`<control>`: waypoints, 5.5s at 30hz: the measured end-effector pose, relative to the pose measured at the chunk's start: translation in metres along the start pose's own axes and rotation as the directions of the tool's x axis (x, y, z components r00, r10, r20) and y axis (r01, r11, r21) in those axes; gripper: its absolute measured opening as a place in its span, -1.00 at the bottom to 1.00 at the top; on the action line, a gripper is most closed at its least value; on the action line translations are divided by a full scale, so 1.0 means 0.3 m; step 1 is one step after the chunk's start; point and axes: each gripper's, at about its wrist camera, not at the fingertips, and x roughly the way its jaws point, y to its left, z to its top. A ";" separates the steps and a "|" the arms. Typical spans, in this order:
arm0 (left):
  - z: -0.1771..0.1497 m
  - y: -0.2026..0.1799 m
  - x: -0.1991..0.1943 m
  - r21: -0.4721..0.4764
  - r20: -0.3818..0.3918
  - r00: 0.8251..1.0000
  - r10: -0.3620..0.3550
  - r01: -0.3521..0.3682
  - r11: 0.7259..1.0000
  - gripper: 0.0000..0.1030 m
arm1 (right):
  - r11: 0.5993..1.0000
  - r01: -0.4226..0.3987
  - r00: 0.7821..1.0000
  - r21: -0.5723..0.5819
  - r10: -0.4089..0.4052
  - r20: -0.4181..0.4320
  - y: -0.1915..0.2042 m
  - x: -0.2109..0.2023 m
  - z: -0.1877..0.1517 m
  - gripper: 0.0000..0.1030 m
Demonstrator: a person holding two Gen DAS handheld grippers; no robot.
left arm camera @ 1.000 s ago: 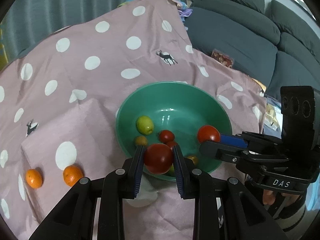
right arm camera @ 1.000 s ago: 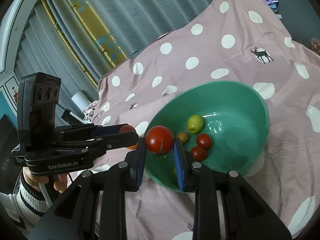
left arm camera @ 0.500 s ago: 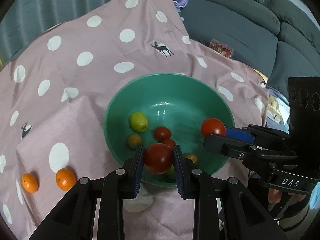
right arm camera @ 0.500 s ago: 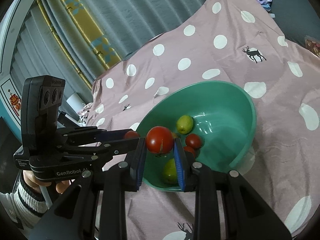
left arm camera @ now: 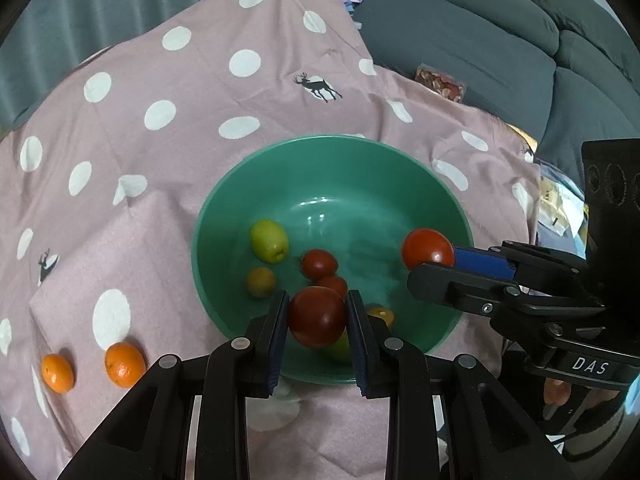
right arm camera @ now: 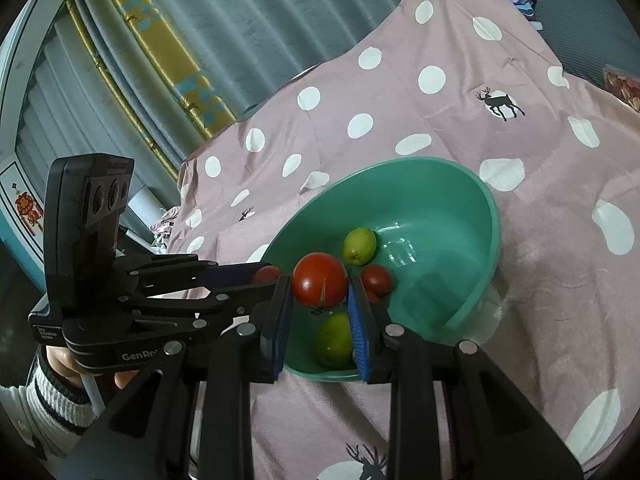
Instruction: Organize fruits
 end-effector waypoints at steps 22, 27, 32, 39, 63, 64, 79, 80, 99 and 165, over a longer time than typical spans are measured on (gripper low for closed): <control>0.003 -0.014 0.026 0.027 -0.023 1.000 0.021 -0.020 0.999 -0.45 | 1.000 0.021 1.000 0.000 -0.021 -0.004 -0.009 -0.002 -0.004 -0.44; 0.006 -0.014 0.030 0.027 -0.028 0.999 0.024 -0.024 0.999 -0.45 | 1.000 0.022 1.000 -0.001 -0.022 -0.005 -0.012 0.001 -0.006 -0.44; 0.006 -0.014 0.033 0.032 -0.032 0.999 0.026 -0.025 0.999 -0.45 | 1.000 0.022 1.000 -0.001 -0.022 -0.006 -0.012 0.000 -0.005 -0.44; 0.008 -0.019 0.040 0.038 -0.038 0.999 0.029 -0.027 0.999 -0.45 | 1.000 0.025 1.000 0.003 -0.025 -0.012 -0.017 0.010 -0.015 -0.44; 0.005 -0.026 0.048 0.046 -0.041 0.999 0.033 -0.031 0.998 -0.45 | 0.998 0.058 0.998 -0.015 -0.058 -0.020 -0.006 0.013 -0.014 -0.44; 0.004 -0.027 0.048 0.047 -0.042 0.999 0.033 -0.031 0.998 -0.45 | 0.998 0.058 0.998 -0.014 -0.059 -0.020 -0.008 0.011 -0.014 -0.44; 0.002 -0.024 0.053 0.053 -0.050 0.998 0.040 -0.038 0.998 -0.45 | 0.998 0.064 0.998 -0.017 -0.064 -0.027 -0.011 0.011 -0.018 -0.44; 0.003 -0.026 0.054 0.054 -0.051 0.998 0.041 -0.038 0.998 -0.45 | 0.998 0.065 0.997 -0.018 -0.066 -0.028 -0.010 0.013 -0.017 -0.44; 0.004 -0.022 0.056 0.050 -0.048 0.998 0.044 -0.041 0.998 -0.45 | 0.997 0.073 0.997 -0.020 -0.074 -0.037 0.001 0.019 -0.018 -0.43; -0.475 0.395 -0.281 -0.434 0.041 0.951 0.307 -0.260 0.862 0.85 | 0.972 0.015 0.976 -0.233 -0.064 -0.206 0.410 0.152 -0.081 0.51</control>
